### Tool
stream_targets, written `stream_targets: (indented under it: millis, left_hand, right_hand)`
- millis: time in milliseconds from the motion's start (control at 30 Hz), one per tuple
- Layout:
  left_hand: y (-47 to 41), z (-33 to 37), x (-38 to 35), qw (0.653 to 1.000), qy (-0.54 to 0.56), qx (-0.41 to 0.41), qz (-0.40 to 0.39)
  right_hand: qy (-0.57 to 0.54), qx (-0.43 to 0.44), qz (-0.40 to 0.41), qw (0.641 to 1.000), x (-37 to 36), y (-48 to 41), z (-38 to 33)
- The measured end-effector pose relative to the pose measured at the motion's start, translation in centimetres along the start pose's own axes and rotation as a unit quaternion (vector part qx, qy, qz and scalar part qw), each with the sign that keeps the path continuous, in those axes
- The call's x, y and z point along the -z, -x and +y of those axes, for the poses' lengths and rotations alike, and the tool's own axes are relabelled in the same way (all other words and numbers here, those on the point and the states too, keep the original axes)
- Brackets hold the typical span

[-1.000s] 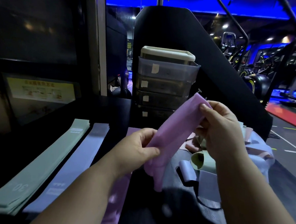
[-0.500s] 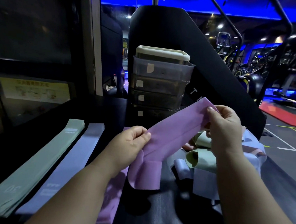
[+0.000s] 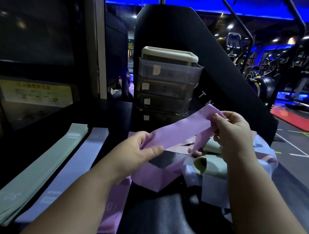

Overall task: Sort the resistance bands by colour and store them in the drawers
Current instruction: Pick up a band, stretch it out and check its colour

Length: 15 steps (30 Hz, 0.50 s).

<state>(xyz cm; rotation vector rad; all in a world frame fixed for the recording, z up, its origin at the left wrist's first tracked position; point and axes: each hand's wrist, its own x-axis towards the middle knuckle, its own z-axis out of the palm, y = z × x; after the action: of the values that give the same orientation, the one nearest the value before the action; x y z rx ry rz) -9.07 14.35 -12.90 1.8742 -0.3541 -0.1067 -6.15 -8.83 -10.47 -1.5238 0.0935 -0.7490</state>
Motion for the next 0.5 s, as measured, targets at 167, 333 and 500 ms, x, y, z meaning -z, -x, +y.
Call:
stream_targets:
  millis: [167, 333, 500]
  left_hand:
    - [0.0, -0.1, 0.0, 0.977, -0.196, -0.039, 0.069]
    - [-0.5, -0.6, 0.2, 0.961, -0.239, -0.024, 0.133]
    - [-1.1, -1.3, 1.0, 0.940, -0.245, -0.004, 0.238]
  right_hand:
    - [-0.029, -0.015, 0.009, 0.999, 0.9, -0.4, -0.4]
    - [-0.059, -0.027, 0.049, 0.997, 2.1, -0.9, -1.0]
    - [-0.091, -0.034, 0.059, 0.994, 2.7, -1.2, -0.9]
